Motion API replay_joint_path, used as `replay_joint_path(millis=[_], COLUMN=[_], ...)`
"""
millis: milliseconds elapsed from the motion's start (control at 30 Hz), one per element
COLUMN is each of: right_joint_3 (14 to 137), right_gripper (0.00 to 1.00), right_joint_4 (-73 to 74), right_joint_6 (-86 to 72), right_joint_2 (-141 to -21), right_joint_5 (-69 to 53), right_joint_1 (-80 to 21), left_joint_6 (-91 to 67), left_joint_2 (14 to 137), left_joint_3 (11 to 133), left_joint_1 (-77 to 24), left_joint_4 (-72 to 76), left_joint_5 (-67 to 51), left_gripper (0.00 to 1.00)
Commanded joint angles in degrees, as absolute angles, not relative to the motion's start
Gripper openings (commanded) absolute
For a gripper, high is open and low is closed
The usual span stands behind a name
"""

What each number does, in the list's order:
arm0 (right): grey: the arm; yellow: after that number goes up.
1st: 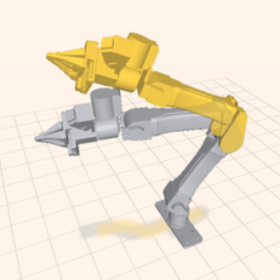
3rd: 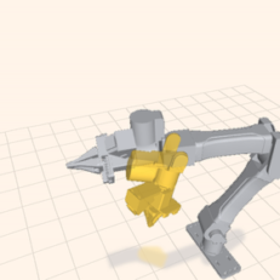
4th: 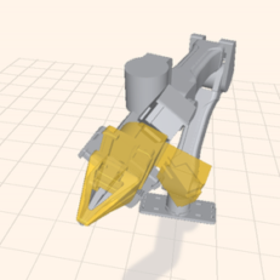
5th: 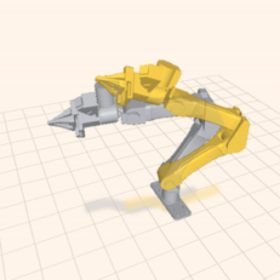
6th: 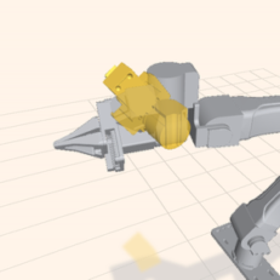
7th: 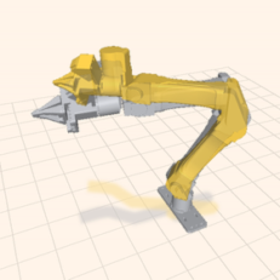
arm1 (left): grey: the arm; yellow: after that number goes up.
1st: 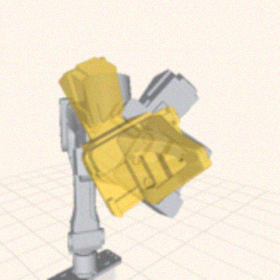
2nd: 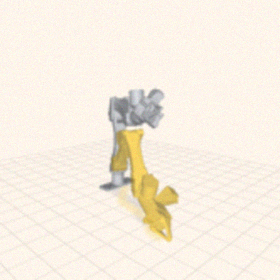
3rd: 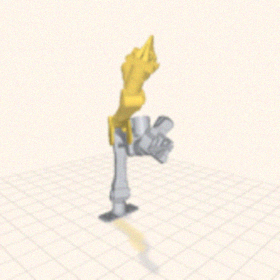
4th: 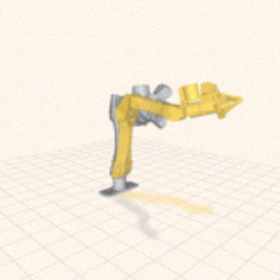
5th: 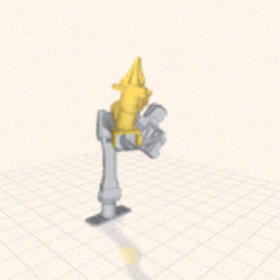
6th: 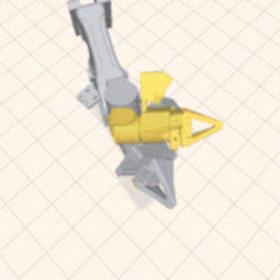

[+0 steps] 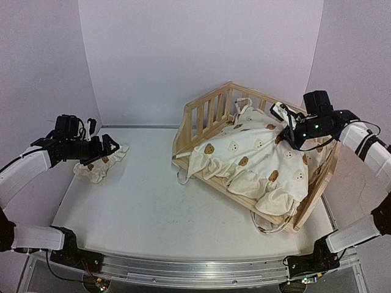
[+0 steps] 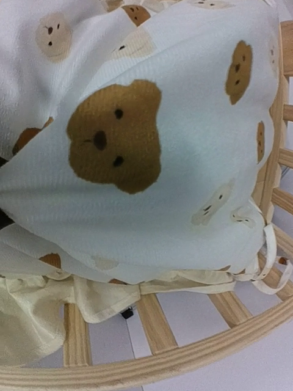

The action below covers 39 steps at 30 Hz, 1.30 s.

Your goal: Set up the pet bed

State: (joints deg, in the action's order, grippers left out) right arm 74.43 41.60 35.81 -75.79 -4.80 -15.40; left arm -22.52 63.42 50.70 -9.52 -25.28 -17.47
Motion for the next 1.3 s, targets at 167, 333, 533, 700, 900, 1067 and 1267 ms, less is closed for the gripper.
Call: replay_joint_path(millis=[167, 333, 533, 700, 900, 1067, 1267], right_joint_3=[72.1, 84.4, 96.9, 91.3, 85.1, 78.1, 74.8], right_gripper=[0.43, 0.98, 0.98, 0.98, 0.98, 0.98, 0.98], right_joint_4=[38.9, 48.7, 55.4, 45.2, 46.3, 48.9, 49.6], right_joint_6=[24.5, 16.2, -2.9, -10.4, -10.6, -9.5, -10.4], right_joint_2=[-80.9, -82.4, -85.8, -85.4, -83.8, -79.3, -73.8], right_joint_5=[6.6, 23.0, 21.0, -5.1, -8.1, -5.0, -4.0], right_joint_1=[-15.5, -25.0, -33.7, -37.5, -41.3, -41.3, -41.4], left_joint_6=[-22.5, -20.5, -18.9, -13.5, -10.5, -8.6, -8.3], left_joint_2=[61.6, 64.3, 72.6, 85.0, 97.3, 104.9, 110.7], left_joint_3=[53.7, 53.1, 55.2, 65.0, 76.4, 83.0, 89.1], left_joint_1=[-11.7, -14.4, -21.9, -28.3, -30.1, -31.0, -32.2], left_joint_4=[-21.3, -16.7, -1.0, 5.8, 5.8, 5.9, 6.0], left_joint_5=[-18.7, -25.2, -33.1, -29.6, -21.2, -21.6, -23.2], left_gripper=[0.99, 0.99, 1.00, 0.99, 0.98, 0.96, 0.92])
